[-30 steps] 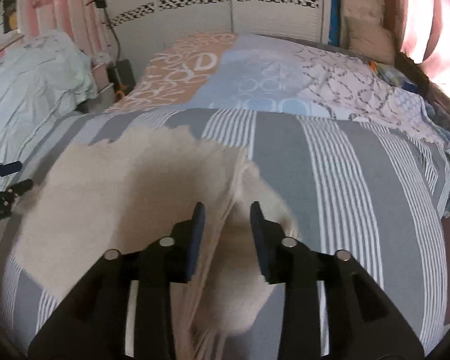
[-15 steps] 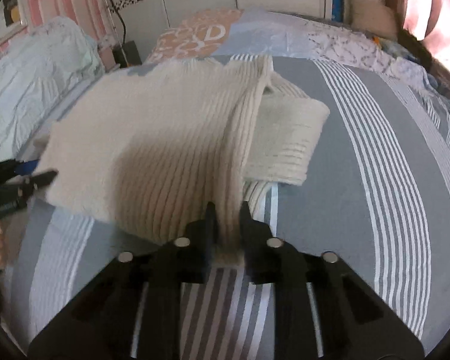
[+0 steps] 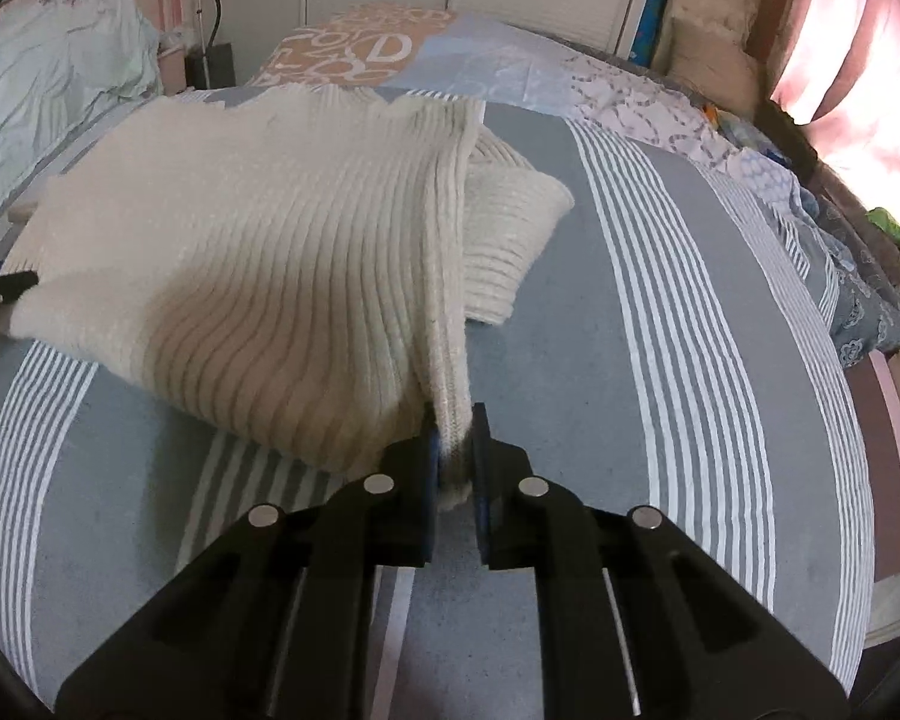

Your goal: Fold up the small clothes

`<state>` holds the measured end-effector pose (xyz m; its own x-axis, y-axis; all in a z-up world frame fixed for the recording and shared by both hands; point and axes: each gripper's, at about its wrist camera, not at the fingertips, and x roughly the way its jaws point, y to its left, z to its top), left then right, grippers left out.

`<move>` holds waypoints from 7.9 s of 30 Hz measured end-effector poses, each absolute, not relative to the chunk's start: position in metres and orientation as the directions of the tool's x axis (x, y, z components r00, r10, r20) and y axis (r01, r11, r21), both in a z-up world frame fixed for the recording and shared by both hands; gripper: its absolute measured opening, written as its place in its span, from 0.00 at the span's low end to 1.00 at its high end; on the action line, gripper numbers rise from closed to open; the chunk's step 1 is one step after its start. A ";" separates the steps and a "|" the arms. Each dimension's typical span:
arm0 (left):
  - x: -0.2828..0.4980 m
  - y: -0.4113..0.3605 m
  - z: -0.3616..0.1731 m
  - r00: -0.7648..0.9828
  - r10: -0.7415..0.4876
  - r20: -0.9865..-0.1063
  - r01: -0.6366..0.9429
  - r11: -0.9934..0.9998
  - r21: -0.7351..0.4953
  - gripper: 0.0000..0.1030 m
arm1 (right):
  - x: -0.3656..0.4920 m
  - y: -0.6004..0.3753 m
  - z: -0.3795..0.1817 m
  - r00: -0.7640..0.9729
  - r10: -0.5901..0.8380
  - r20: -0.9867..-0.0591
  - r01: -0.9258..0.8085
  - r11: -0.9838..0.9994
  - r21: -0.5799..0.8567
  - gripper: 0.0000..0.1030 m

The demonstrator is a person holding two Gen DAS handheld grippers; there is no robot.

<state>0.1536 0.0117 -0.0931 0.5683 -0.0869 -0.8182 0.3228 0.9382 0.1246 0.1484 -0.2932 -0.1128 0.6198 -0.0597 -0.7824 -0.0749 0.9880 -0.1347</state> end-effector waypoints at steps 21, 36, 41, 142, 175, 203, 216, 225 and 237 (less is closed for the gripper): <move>0.157 0.039 -0.040 0.620 -0.075 -0.781 0.197 0.978 0.063 0.88 | 0.162 -0.303 -0.033 0.729 0.024 -0.684 -0.096 0.993 -0.067 0.78; 0.171 0.057 -0.010 0.732 -0.008 -0.681 0.100 0.990 0.096 0.93 | 0.196 -0.312 -0.054 0.737 0.020 -0.676 -0.071 0.996 -0.047 0.97; 0.186 0.049 -0.027 0.629 -0.011 -0.777 0.137 0.986 0.097 0.93 | 0.203 -0.316 -0.063 0.709 0.033 -0.705 -0.074 0.997 -0.028 0.97; 0.184 0.123 -0.034 0.635 0.072 -0.769 0.197 0.948 0.251 0.98 | 0.230 -0.146 -0.027 0.586 0.126 -0.800 -0.338 0.936 -0.101 0.36; 0.232 0.050 -0.044 0.546 -0.111 -0.830 0.447 0.877 0.177 0.24 | 0.244 -0.114 -0.040 0.445 0.473 -0.760 -0.543 0.818 0.191 0.05; 0.192 0.087 -0.039 0.645 0.048 -0.763 0.266 0.921 0.283 0.78 | 0.226 -0.111 -0.048 0.649 0.130 -0.750 -0.449 0.861 -0.240 0.15; 0.167 0.111 -0.042 0.613 0.039 -0.789 0.173 0.968 0.182 0.91 | 0.207 -0.134 -0.037 0.721 0.170 -0.672 -0.347 0.928 -0.137 0.89; 0.167 0.120 -0.037 0.581 -0.093 -0.809 0.163 0.987 0.004 0.91 | 0.209 -0.156 -0.046 0.711 0.186 -0.678 -0.285 0.958 -0.037 0.91; 0.208 0.102 -0.050 0.487 -0.249 -0.837 0.177 0.967 -0.185 0.91 | 0.227 -0.160 -0.051 0.694 0.205 -0.690 -0.264 0.964 0.020 0.91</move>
